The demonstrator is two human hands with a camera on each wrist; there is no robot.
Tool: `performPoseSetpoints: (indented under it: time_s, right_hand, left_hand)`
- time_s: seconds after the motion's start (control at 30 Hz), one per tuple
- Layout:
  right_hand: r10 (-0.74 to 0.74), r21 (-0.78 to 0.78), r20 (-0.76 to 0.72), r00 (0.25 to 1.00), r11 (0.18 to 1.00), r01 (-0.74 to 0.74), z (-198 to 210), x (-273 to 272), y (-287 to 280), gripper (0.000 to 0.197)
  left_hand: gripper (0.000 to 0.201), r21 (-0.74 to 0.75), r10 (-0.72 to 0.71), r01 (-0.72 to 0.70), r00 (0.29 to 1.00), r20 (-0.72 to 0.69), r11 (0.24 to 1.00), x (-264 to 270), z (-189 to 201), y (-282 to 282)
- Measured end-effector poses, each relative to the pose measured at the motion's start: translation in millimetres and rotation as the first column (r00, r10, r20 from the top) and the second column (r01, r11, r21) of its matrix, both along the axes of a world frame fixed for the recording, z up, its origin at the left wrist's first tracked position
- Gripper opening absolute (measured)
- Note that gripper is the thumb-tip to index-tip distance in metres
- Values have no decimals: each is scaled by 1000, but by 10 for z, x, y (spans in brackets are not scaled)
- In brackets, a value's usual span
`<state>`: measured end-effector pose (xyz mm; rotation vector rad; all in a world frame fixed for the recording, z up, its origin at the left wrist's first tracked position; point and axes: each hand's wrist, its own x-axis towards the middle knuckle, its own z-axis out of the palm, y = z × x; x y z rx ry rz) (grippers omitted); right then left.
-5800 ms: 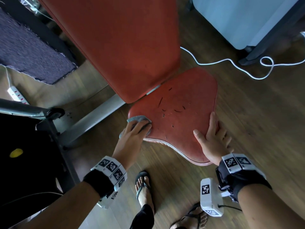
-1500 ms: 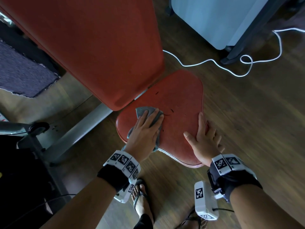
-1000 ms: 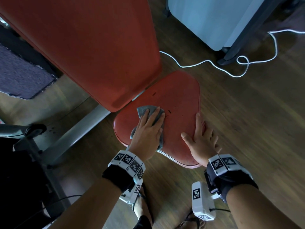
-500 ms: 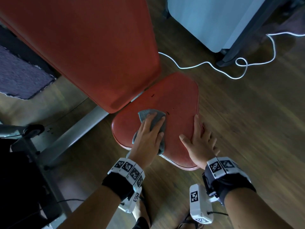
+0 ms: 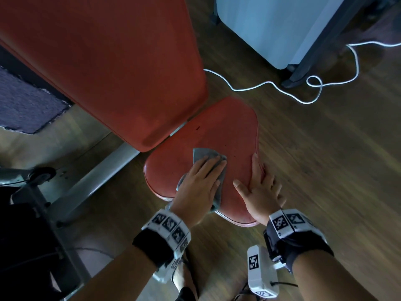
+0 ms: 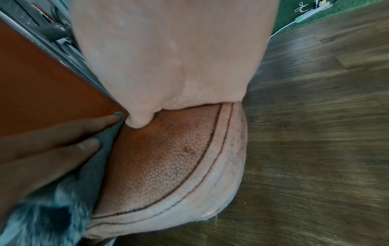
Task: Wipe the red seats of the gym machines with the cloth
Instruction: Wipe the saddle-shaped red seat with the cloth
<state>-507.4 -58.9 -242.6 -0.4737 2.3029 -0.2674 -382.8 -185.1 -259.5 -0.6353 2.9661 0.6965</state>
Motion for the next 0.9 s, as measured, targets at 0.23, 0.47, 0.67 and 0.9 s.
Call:
performPoseSetpoints:
  time_s: [0.23,0.47,0.67,0.9]
  right_hand:
    - [0,1,6,1000,1000,0,-1,-7,-7,80]
    - [11,-13,33,999,1000,-10,-25,-30,9,79]
    - [10,-20,14,1000,1000,-10,-27,-8,13,80]
    - [0,-13,31,1000,1000,0,-5,-13,6,80]
  left_hand:
    - [54,11,-22,21,996,83,1000,-130,-90,-198]
    - [56,-84,18,-9,994,111,996,-453,-183,-662]
    - [61,-38,154,-150,977,148,988,-32,-165,-495]
    - [68,-16,168,-168,968,187,986,-64,-112,-569]
